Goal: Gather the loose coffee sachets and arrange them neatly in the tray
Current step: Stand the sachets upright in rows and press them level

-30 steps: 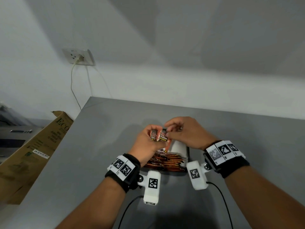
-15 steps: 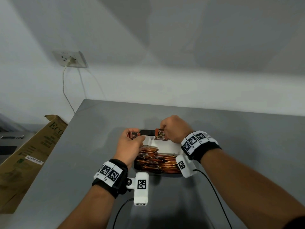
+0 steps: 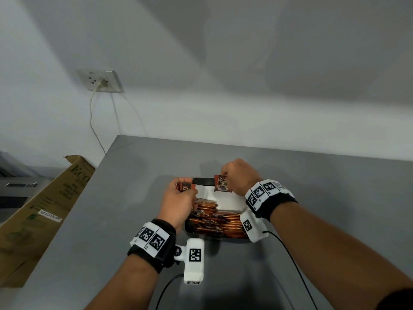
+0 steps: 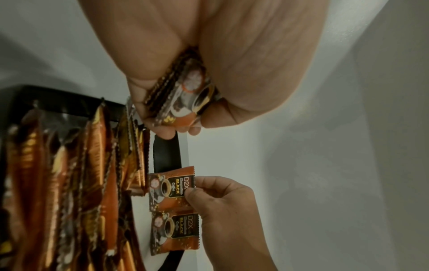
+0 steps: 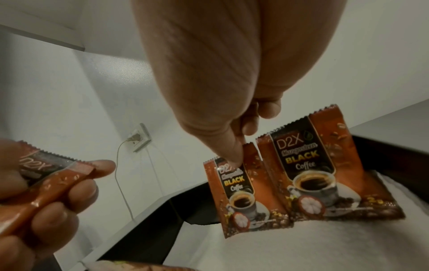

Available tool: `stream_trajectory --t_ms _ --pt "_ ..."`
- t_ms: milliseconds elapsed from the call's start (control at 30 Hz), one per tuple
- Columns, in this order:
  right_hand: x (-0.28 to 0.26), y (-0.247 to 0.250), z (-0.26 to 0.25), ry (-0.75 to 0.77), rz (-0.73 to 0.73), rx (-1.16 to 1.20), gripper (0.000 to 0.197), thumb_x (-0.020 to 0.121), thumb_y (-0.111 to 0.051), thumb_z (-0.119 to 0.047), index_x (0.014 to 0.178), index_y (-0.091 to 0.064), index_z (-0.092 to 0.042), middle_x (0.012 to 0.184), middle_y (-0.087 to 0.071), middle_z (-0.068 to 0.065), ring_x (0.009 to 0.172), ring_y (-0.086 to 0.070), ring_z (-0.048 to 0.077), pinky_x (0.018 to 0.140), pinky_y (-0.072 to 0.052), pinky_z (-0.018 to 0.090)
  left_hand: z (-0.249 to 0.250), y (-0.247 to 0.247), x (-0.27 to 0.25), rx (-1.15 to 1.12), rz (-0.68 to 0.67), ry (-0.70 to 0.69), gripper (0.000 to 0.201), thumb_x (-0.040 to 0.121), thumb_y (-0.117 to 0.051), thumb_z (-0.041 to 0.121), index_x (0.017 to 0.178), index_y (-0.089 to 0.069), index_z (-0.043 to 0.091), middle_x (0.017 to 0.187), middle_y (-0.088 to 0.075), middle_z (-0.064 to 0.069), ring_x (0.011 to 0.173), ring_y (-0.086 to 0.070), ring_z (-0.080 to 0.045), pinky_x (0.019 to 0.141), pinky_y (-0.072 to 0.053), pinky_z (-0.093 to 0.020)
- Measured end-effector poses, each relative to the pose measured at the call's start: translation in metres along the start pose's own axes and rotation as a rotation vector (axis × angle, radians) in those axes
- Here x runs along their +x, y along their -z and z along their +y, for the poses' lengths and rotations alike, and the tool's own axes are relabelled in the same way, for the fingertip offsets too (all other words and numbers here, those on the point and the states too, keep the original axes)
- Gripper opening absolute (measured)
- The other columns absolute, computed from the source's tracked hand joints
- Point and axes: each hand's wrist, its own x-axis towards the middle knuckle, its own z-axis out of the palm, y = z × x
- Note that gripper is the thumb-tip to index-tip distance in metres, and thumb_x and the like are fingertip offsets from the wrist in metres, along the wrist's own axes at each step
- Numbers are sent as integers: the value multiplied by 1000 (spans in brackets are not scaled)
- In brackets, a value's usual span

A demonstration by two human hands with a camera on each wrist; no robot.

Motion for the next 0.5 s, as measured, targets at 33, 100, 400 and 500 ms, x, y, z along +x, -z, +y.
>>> stream_trajectory --t_ms 33,100,400,500 --pt "0 0 0 -2 1 4 24 93 -58 -2 103 -77 -12 98 -70 10 79 -64 24 67 -53 31 0 0 0 16 -4 -8 37 83 -55 -14 104 -59 15 86 -67 -7 64 -64 -16 62 -52 -34" --pt "-2 1 -1 -6 3 11 26 93 -58 0 106 -76 -12 102 -68 10 83 -65 26 69 -52 31 -2 2 1 70 -7 -28 42 75 -62 -15 105 -60 15 93 -71 -11 77 -68 -27 74 -57 -41" --pt "-23 29 -18 139 -57 501 29 84 -74 -17 113 -74 -16 99 -75 -4 89 -71 7 88 -58 27 0 -5 0 138 -120 -126 52 70 -80 -12 110 -58 11 95 -72 -10 82 -69 -23 78 -58 -39" --pt "-27 33 -28 209 -86 514 17 81 -76 -9 96 -77 -18 84 -77 -5 76 -72 3 76 -58 21 3 -8 1 119 -123 -132 53 68 -84 -8 109 -58 12 94 -71 -8 81 -70 -23 79 -58 -40"
